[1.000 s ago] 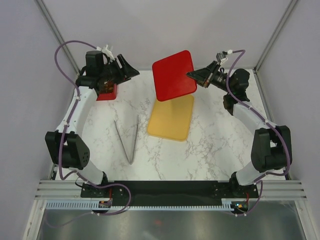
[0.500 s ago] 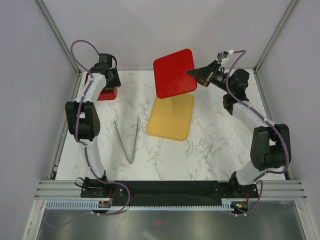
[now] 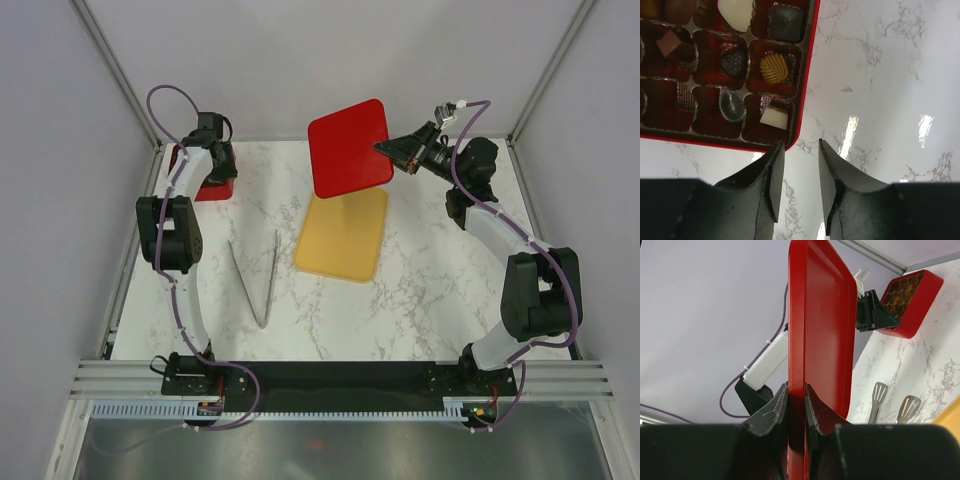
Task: Pack the chocolate
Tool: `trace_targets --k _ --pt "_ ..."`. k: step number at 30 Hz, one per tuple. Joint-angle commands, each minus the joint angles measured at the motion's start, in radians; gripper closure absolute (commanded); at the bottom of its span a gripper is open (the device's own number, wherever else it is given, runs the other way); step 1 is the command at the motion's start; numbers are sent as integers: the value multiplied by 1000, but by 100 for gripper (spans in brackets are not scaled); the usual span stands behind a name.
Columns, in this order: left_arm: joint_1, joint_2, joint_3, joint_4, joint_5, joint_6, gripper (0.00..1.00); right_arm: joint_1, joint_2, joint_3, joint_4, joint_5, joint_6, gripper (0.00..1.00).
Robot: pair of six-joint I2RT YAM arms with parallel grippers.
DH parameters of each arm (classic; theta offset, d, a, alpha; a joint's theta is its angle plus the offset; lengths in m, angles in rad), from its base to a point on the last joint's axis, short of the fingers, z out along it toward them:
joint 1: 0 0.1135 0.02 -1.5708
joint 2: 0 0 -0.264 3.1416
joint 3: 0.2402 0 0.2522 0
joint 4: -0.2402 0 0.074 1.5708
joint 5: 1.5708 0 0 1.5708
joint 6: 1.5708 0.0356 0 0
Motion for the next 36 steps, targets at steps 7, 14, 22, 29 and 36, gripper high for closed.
trace_targets --k 7,14,22,29,36 --pt "1 53 32 20 29 46 62 -3 -33 22 -6 -13 -56 100" --pt "-25 -16 -50 63 110 15 65 -3 -14 28 -68 3 -108 100" --pt "-66 -88 -184 105 182 -30 67 12 -19 37 -164 24 -177 100" --pt "-117 -185 -264 140 251 -54 67 71 22 76 -213 102 -222 100" --pt "-36 -297 -157 36 309 -132 49 198 223 276 -143 202 -170 100"
